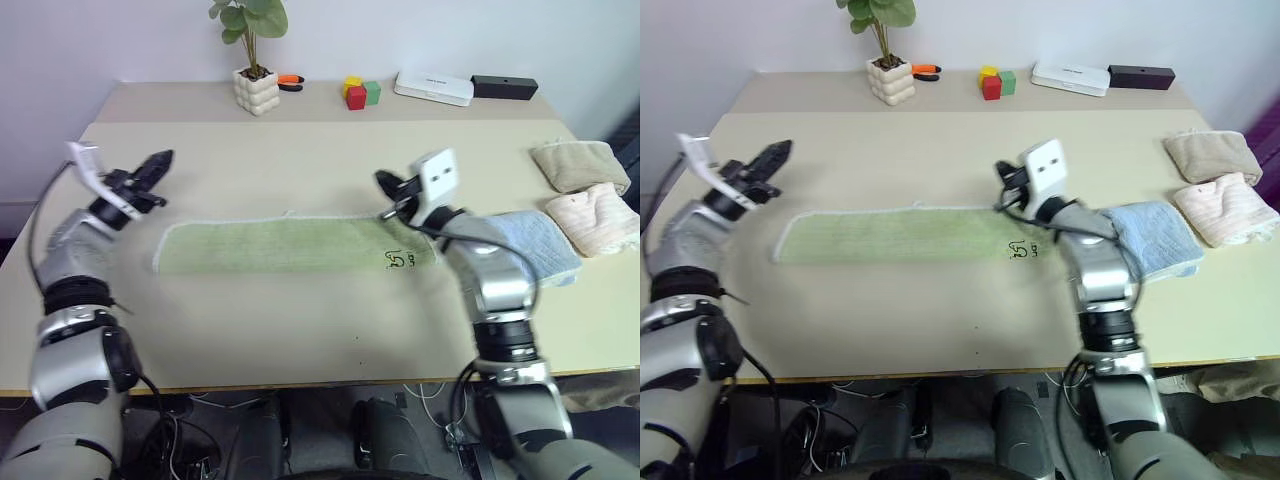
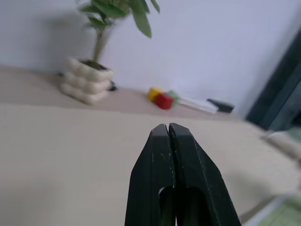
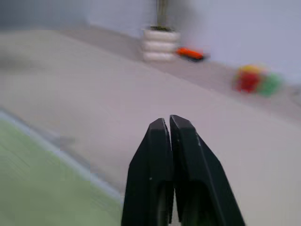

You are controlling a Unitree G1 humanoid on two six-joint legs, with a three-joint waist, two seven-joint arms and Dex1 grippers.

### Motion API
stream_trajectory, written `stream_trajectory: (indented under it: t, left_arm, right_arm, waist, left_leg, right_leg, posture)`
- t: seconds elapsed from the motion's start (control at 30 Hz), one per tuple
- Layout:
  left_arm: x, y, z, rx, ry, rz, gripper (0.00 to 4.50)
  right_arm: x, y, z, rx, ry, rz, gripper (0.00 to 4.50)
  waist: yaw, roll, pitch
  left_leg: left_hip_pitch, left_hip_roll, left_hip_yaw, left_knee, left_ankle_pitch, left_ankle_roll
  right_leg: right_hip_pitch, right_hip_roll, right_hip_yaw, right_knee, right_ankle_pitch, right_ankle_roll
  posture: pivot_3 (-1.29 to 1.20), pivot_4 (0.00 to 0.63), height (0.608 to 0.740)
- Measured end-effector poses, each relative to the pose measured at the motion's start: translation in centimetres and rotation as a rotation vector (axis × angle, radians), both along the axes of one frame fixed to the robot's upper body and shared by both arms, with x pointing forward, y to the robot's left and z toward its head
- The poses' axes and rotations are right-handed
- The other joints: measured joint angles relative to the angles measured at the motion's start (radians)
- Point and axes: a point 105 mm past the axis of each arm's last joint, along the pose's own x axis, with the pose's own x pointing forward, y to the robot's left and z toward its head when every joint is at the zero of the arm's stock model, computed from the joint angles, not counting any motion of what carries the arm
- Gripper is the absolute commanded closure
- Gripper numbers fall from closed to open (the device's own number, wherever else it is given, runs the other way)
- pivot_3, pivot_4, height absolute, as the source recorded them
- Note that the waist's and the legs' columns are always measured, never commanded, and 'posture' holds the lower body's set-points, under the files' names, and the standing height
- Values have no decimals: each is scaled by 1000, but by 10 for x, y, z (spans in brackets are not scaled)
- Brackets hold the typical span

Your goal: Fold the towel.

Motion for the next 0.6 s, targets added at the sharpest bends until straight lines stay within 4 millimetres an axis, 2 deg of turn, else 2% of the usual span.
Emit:
stream_trajectory:
  t: [0.13, 0.2, 0.27, 0.4, 0.5, 0.6]
  left_arm:
    - [-6, -41, -19, -94, 77, -3, 4500]
    - [-9, -62, -37, -113, 141, 8, 4500]
    - [-13, -73, -59, -124, 222, 24, 4500]
    - [-20, -65, -77, -73, 273, 68, 4500]
    - [-21, -41, -86, -2, 302, 131, 4500]
    - [-22, -18, -85, 25, 299, 178, 4500]
  right_arm:
    - [6, 8, -27, 72, 106, -106, 4445]
    - [8, 10, -40, 90, 143, -160, 4445]
    - [9, 5, -49, 84, 158, -209, 4445]
    - [10, -20, -62, 54, 157, -315, 4445]
    - [6, -46, -74, 29, 158, -381, 4445]
    - [4, -61, -74, 1, 130, -412, 4445]
  waist:
    - [0, 0, 0]
    - [-2, 0, 0]
    - [-4, 0, 0]
    - [-3, 0, 0]
    - [-3, 0, 0]
    - [-2, 0, 0]
  left_leg:
    - [0, 0, -1, 0, 0, 0]
    - [1, 0, -1, 0, 0, 0]
    - [1, 0, -1, -1, 0, 0]
    - [1, 0, -1, -1, 0, 0]
    - [1, 0, -1, -1, -1, 1]
    - [2, 0, -2, -1, -1, 2]
  right_leg:
    - [1, 0, 0, -1, 0, 0]
    - [1, 0, 0, 0, 0, 0]
    - [1, 0, 0, 0, 0, 0]
    - [1, 0, 0, 0, 0, 0]
    - [1, 0, 0, -1, 0, 0]
    - [1, 0, 0, -1, 0, 0]
  posture:
    - [0, 150, 735]
    - [0, 150, 735]
    - [0, 150, 735]
    - [0, 150, 735]
    - [0, 150, 735]
    - [0, 150, 735]
